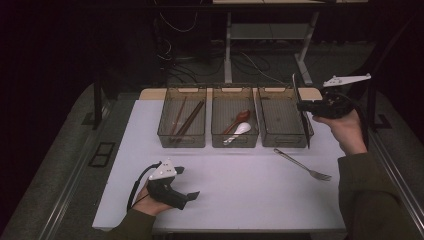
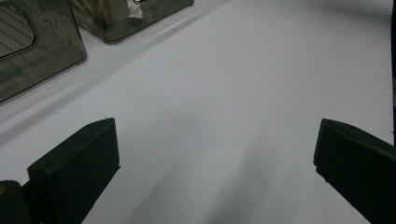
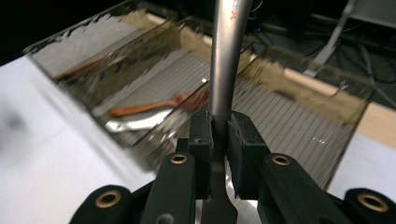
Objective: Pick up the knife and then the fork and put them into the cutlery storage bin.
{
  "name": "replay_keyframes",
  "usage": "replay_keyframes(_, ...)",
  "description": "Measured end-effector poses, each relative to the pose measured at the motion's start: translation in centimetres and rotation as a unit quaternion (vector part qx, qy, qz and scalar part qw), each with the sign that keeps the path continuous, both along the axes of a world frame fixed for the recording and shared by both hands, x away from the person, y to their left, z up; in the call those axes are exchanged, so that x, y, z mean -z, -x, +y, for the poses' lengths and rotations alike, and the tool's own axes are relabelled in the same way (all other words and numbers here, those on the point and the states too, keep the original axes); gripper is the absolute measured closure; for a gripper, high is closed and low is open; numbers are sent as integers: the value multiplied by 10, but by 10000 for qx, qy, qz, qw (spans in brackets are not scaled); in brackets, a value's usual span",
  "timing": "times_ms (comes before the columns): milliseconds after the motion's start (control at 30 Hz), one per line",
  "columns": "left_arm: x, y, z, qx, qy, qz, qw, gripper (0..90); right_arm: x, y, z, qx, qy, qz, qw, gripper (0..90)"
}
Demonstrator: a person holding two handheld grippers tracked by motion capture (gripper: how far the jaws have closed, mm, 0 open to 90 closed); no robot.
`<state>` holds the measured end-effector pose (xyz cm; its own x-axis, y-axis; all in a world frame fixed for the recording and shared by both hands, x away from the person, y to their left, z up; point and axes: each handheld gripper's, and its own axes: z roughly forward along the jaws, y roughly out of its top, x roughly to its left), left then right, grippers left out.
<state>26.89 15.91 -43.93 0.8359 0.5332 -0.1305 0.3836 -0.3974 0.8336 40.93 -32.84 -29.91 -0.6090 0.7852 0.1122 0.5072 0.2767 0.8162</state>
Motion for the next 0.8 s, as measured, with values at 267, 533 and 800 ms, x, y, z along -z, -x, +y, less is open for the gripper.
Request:
replay_keyframes(267,0,0,0,21,-8,1,10000,0,-13,-27,2,334,-16,-200,9992,800)
replay_keyframes(533,0,0,0,18,0,4,10000,0,-5,-57,6,553,194,-203,9981,800)
replay_keyframes(800,0,0,0,37,-17,7,10000,0,16,-74,9,448,507,191,9975,800)
